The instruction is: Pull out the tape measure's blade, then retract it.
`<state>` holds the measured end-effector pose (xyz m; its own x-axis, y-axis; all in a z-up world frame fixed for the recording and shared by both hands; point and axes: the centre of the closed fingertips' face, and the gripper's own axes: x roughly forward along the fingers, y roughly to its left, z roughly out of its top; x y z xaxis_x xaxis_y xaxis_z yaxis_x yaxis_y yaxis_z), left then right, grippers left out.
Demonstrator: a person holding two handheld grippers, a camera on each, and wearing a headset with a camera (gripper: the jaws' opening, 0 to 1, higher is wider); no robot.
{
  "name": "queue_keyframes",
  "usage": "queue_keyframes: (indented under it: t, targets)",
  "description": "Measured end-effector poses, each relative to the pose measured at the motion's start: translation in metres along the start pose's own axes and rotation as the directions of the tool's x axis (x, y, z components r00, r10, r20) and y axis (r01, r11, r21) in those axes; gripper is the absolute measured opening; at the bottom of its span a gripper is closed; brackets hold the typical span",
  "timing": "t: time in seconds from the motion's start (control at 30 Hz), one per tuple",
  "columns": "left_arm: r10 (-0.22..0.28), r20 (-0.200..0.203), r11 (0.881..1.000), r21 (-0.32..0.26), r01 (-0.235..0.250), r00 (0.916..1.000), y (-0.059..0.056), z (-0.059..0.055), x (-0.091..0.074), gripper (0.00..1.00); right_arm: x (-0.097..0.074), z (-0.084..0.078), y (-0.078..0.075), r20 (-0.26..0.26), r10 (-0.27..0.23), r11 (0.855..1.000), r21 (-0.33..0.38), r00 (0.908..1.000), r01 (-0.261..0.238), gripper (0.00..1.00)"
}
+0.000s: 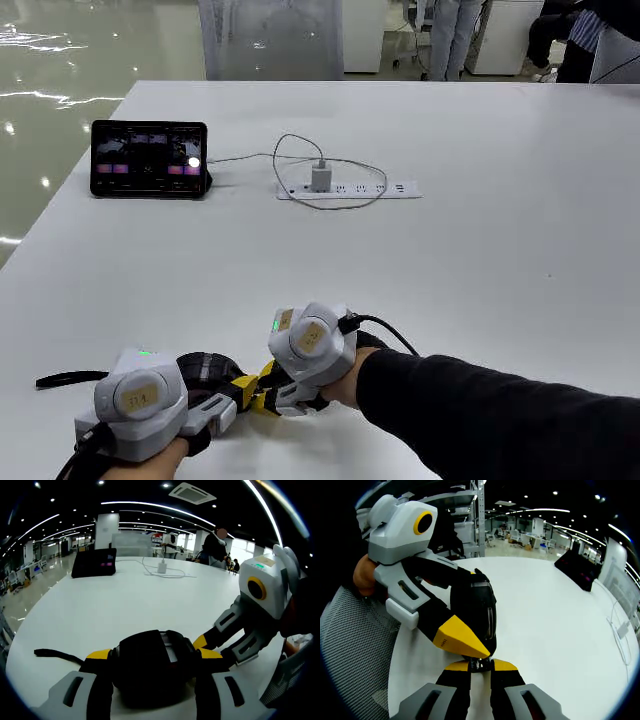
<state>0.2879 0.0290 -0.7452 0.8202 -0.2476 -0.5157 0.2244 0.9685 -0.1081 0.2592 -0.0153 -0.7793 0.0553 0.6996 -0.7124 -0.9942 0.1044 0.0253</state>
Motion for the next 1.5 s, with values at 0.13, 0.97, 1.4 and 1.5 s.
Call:
queue_keyframes:
  t: [0.13, 0.97, 1.4, 1.5]
  targets:
    - [0.000, 0.001, 1.000, 0.001, 0.000, 1.0000, 0.000, 0.000, 0.000, 0.62, 0.000, 0.000, 0.000, 0.003, 0.004, 1.000, 0.006, 1.0000, -0.004, 0.11]
    - [-0.004, 0.015, 1.000, 0.014, 0.004, 0.9999, 0.000, 0.001, 0.002, 0.64, -0.001, -0.002, 0.000, -0.001, -0.017, 1.000, 0.008, 0.9999, 0.017, 0.13]
    - [-0.013, 0.021, 0.999, 0.034, 0.013, 0.9997, -0.001, 0.003, 0.001, 0.64, -0.012, -0.013, 0.002, -0.031, -0.028, 1.000, -0.004, 0.9991, 0.028, 0.13]
    - [-0.022, 0.022, 0.999, 0.028, 0.021, 0.9995, -0.001, 0.004, -0.001, 0.64, -0.016, -0.016, 0.002, -0.030, -0.040, 0.999, -0.001, 0.9988, 0.040, 0.14]
